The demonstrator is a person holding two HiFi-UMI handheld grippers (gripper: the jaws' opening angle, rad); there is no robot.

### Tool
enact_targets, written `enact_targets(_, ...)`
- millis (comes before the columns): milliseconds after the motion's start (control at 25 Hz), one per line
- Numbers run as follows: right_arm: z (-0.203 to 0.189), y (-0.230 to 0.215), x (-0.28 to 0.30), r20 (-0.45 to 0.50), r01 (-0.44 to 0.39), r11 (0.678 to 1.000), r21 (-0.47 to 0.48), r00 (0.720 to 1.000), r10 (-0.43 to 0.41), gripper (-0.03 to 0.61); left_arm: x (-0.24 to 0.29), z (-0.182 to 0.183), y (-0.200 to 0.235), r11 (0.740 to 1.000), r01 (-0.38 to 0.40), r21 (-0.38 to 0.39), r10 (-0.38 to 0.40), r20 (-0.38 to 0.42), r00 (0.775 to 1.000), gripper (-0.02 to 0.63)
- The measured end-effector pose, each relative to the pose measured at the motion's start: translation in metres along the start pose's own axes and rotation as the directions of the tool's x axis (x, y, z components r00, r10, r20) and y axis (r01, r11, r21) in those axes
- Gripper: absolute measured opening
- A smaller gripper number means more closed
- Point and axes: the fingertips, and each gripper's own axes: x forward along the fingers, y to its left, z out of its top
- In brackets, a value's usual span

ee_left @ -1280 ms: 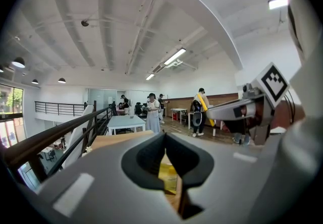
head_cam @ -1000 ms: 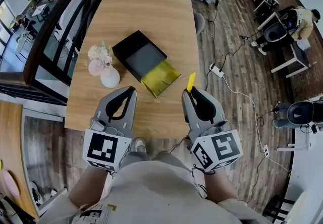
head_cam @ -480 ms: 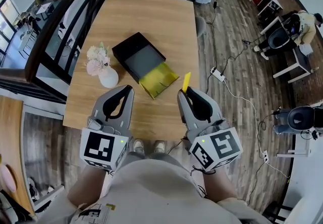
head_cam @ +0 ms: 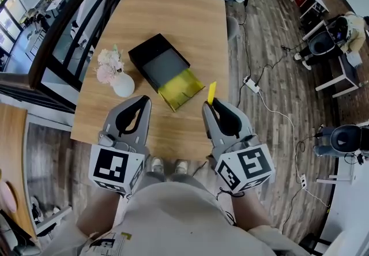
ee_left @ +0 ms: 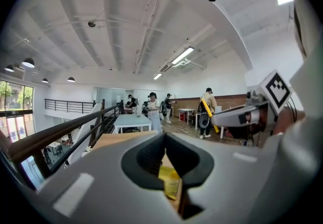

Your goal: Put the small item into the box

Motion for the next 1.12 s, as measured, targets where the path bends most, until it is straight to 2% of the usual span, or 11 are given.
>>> enact_targets(160,-0.002,-0.008,0.003,-0.014,0.000,1.000,0.000,1.000,0.000,0.064,0.005,0.002,0.002,1.000,-0.013,0.003,0.013,0.004,1.000,0.002)
enact_targets(360,-0.005,-0.013,0.018,-0.021,-0.076,0.997,0.028,0.997,0.076,0.064,0.015,0.004,0.009,0.999,-0.029,0.024,0.029,0.010,1.000,0.002)
enact_targets(480,-0.005,-0.018,0.031,-0.034,-0.075,0.997,-0.011,0.997,0.074,0.064,0.021,0.006,0.016,0.999,-0.041,0.035,0.041,0.010,0.999,0.003)
enact_targets(760,-0.014,-0.025,0.070,-0.102,-0.134,0.991,0.009,0.986,0.134,0.064,0.049,-0.001,0.023,0.999,-0.029,0.014,0.029,-0.005,1.000,0.002)
enact_targets(960,-0.039,-0.031,0.106,-0.167,-0.156,0.987,0.034,0.973,0.160,0.064,0.077,-0.020,0.032,0.999,-0.036,0.006,0.036,-0.031,0.999,0.002)
enact_targets(1120,-0.076,-0.042,0.136,-0.243,-0.153,0.987,0.058,0.956,0.162,0.064,0.103,-0.049,0.041,0.997,-0.055,0.051,0.059,-0.082,0.995,0.002)
